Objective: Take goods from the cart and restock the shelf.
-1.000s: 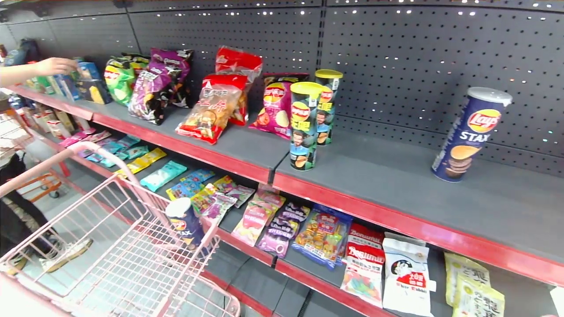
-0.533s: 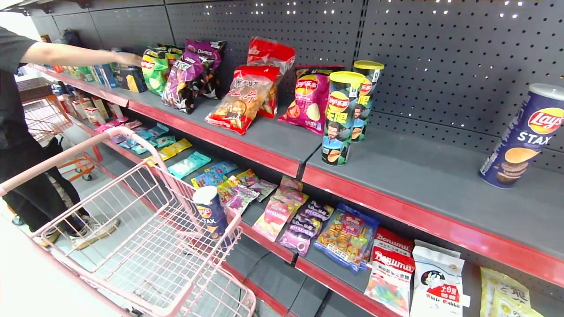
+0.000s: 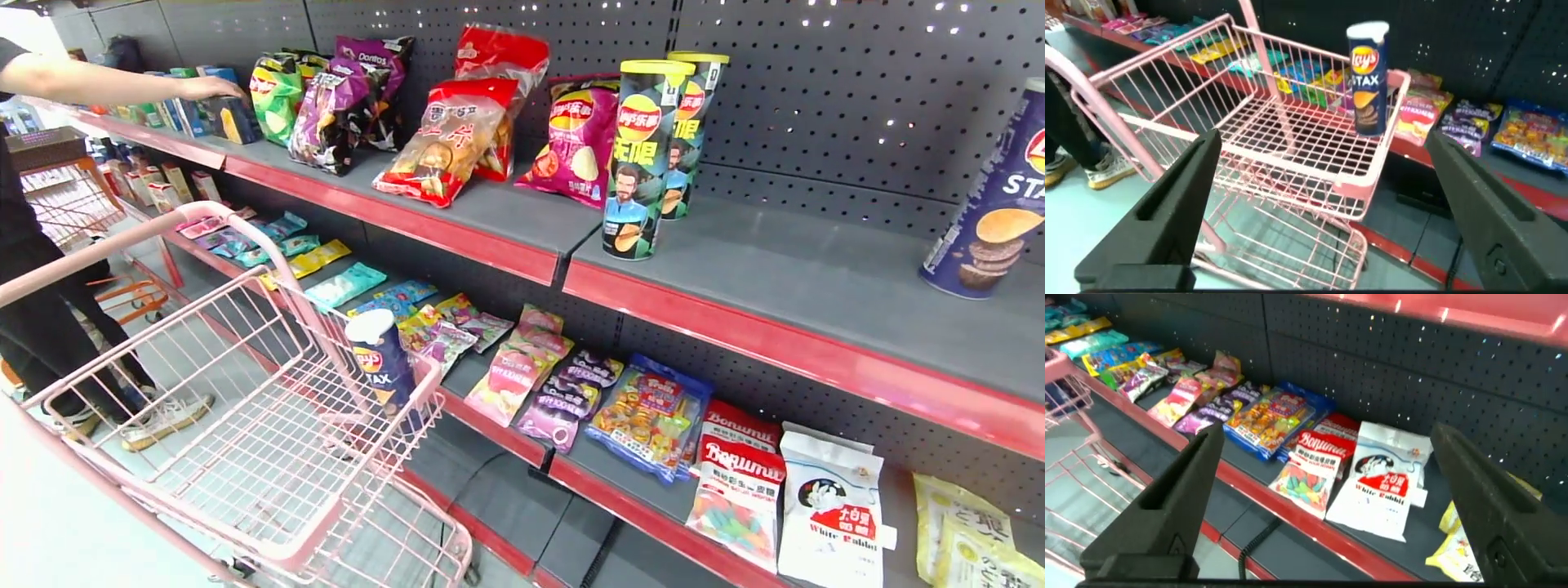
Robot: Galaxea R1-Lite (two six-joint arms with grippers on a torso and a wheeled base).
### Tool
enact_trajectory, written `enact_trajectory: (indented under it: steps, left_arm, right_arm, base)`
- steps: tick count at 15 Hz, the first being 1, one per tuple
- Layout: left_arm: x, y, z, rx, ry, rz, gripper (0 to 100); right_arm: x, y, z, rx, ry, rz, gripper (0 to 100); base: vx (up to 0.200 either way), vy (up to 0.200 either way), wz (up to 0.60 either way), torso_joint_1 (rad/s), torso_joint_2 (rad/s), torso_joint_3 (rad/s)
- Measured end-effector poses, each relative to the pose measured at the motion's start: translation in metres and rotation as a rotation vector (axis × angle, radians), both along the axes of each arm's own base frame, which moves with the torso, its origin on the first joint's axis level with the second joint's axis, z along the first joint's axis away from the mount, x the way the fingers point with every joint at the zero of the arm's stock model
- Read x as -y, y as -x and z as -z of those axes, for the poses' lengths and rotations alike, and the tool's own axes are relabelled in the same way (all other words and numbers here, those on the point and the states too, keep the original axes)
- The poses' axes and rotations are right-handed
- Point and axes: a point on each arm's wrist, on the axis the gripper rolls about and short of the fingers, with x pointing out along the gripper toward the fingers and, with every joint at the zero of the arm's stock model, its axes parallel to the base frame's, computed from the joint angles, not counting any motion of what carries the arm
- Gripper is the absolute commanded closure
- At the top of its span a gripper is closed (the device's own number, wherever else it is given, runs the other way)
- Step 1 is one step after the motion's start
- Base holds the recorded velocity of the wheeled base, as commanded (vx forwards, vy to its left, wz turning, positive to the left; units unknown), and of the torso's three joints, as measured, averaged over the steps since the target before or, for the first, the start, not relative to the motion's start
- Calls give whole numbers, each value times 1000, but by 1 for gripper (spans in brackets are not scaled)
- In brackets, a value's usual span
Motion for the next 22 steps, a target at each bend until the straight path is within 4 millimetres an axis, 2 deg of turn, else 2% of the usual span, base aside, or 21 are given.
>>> enact_trajectory:
  steps: [6, 11, 12, 13, 15, 16, 17, 19, 20, 22]
  left_arm:
    - [0, 0, 0, 0, -1, 0, 0]
    - [1, 0, -2, 11, -6, 39, 0]
    - [1, 1, -9, 25, -1, 37, 0]
    - [1, 3, -23, 50, 19, 33, 0]
    - [0, 3, -71, 93, 77, 25, 0]
    - [0, -5, -97, 89, 98, 19, 0]
    - [0, -22, -121, 68, 114, 13, 0]
    - [0, -79, -156, 17, 138, 2, 0]
    - [-1, -114, -162, -8, 142, 10, 0]
    - [-3, -184, -152, -84, 133, 34, 0]
  right_arm:
    - [0, 0, 0, 0, 0, 0, 0]
    - [0, 0, 0, 0, -2, 1, 0]
    - [0, 0, 0, 0, -2, 1, 0]
    - [0, 0, 0, 0, -2, 1, 0]
    - [0, 0, 0, 0, -1, 1, 0]
    - [0, 0, 0, 0, -2, 1, 0]
    - [0, 0, 0, 0, -2, 2, 0]
    - [0, 0, 0, 0, -2, 1, 0]
    - [0, 0, 0, 0, -2, 1, 0]
    - [0, 0, 0, 0, -2, 2, 0]
  base:
    - [0, 0, 0, -153, 509, 353]
    - [0, 0, 0, -28, 112, 81]
    - [0, 0, 0, 0, 0, 0]
    - [0, 0, 0, 0, 0, 0]
    - [0, 0, 0, 0, 0, 0]
    - [0, 0, 0, 0, 0, 0]
    - [0, 0, 0, 0, 0, 0]
    - [0, 0, 0, 0, 0, 0]
    - [0, 0, 0, 0, 0, 0]
    - [0, 0, 0, 0, 0, 0]
